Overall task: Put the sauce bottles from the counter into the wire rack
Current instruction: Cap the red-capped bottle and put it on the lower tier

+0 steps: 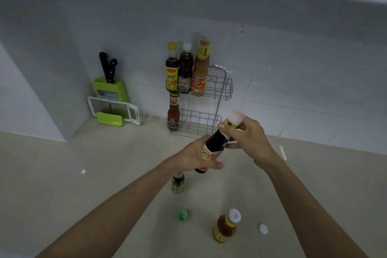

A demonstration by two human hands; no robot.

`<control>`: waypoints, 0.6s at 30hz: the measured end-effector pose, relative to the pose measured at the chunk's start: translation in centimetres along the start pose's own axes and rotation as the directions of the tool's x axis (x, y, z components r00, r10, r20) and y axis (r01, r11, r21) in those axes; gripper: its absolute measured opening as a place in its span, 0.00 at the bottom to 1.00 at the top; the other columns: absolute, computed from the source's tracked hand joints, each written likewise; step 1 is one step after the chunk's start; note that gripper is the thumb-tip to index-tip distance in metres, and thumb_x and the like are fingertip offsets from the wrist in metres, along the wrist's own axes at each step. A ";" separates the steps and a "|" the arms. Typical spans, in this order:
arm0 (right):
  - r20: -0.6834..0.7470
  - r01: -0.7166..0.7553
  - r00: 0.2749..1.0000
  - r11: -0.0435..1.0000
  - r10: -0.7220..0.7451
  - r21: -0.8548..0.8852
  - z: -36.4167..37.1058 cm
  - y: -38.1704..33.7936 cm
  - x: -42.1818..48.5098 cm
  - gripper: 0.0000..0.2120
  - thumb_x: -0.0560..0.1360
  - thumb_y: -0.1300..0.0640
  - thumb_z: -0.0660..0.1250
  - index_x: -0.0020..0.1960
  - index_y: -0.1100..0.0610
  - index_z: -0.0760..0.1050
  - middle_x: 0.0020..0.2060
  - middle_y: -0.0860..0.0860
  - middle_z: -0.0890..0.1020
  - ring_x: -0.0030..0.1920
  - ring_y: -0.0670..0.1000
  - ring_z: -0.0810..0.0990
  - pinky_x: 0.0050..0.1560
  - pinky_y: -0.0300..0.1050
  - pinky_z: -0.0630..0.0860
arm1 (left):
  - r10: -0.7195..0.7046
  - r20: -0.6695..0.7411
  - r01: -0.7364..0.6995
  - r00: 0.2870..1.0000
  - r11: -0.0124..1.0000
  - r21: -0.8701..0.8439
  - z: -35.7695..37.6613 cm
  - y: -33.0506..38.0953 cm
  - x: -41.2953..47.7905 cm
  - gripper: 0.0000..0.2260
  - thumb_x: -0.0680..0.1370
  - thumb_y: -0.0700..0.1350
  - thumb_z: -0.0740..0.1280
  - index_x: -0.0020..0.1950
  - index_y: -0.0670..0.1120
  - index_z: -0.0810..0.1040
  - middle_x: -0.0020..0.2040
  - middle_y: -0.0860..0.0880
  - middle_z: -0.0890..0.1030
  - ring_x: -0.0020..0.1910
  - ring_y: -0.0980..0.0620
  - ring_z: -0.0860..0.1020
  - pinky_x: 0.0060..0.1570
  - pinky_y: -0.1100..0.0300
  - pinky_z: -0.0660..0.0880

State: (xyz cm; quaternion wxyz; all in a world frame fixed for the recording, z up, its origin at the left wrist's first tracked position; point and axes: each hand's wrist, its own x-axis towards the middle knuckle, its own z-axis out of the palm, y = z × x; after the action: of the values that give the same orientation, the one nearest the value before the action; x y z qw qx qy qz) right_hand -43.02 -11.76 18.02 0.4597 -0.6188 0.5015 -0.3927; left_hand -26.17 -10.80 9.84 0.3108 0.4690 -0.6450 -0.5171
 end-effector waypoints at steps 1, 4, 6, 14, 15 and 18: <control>-0.048 -0.005 0.999 0.999 0.007 0.040 0.4 -0.2 0.3 0.11 0.70 0.54 0.75 0.46 0.60 0.77 0.41 0.54 0.84 0.42 0.52 0.85 0.39 0.50 0.84 | -0.015 -0.011 0.015 1.000 1.000 0.017 -0.8 -0.2 -0.1 0.30 0.63 0.50 0.79 0.61 0.51 0.70 0.51 0.49 0.80 0.50 0.49 0.80 0.54 0.48 0.79; -0.137 -0.027 0.990 0.996 0.039 0.086 2.0 -0.6 1.5 0.15 0.69 0.50 0.76 0.45 0.59 0.75 0.41 0.55 0.84 0.41 0.53 0.86 0.37 0.52 0.84 | -0.061 -0.038 0.059 0.997 0.997 -0.042 -2.7 -1.0 -0.5 0.25 0.68 0.43 0.77 0.60 0.46 0.70 0.48 0.47 0.78 0.45 0.51 0.78 0.44 0.55 0.79; -0.089 -0.067 0.993 0.995 0.073 0.074 3.0 -0.6 2.2 0.17 0.67 0.49 0.76 0.47 0.58 0.75 0.42 0.54 0.84 0.42 0.52 0.86 0.38 0.52 0.84 | -0.057 -0.008 0.056 0.998 0.995 -0.078 -4.0 -1.8 -0.4 0.23 0.70 0.40 0.74 0.62 0.46 0.70 0.49 0.46 0.78 0.46 0.52 0.78 0.48 0.54 0.78; 0.007 -0.147 0.989 0.988 0.148 -0.055 7.7 1.9 7.2 0.18 0.66 0.57 0.78 0.51 0.60 0.76 0.48 0.56 0.83 0.46 0.53 0.84 0.43 0.51 0.84 | -0.125 -0.049 0.119 0.991 0.986 -0.115 -8.8 -6.3 1.8 0.25 0.71 0.42 0.74 0.65 0.49 0.70 0.52 0.46 0.79 0.48 0.50 0.78 0.46 0.54 0.78; -0.034 -0.130 0.991 0.990 0.129 -0.057 8.5 2.3 8.0 0.17 0.66 0.58 0.78 0.51 0.60 0.76 0.48 0.56 0.83 0.46 0.53 0.84 0.42 0.50 0.84 | -0.142 -0.085 0.132 0.986 0.985 -0.109 -9.3 -6.9 2.5 0.25 0.71 0.42 0.74 0.65 0.48 0.70 0.54 0.45 0.79 0.50 0.50 0.78 0.48 0.53 0.78; -0.165 -0.041 0.986 0.982 0.010 -0.187 10.8 3.8 10.5 0.15 0.66 0.55 0.78 0.47 0.58 0.76 0.42 0.51 0.82 0.43 0.49 0.82 0.42 0.47 0.83 | -0.154 -0.179 0.154 0.972 0.988 -0.015 -11.7 -8.8 4.8 0.27 0.72 0.40 0.72 0.68 0.47 0.68 0.62 0.46 0.76 0.61 0.49 0.75 0.58 0.56 0.75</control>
State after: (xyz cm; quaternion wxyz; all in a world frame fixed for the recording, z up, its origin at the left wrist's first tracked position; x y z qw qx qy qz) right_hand -31.81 -20.51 11.69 0.3612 -0.6191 0.5804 -0.3864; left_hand -15.10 -19.89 4.17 0.3269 0.5622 -0.5758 -0.4955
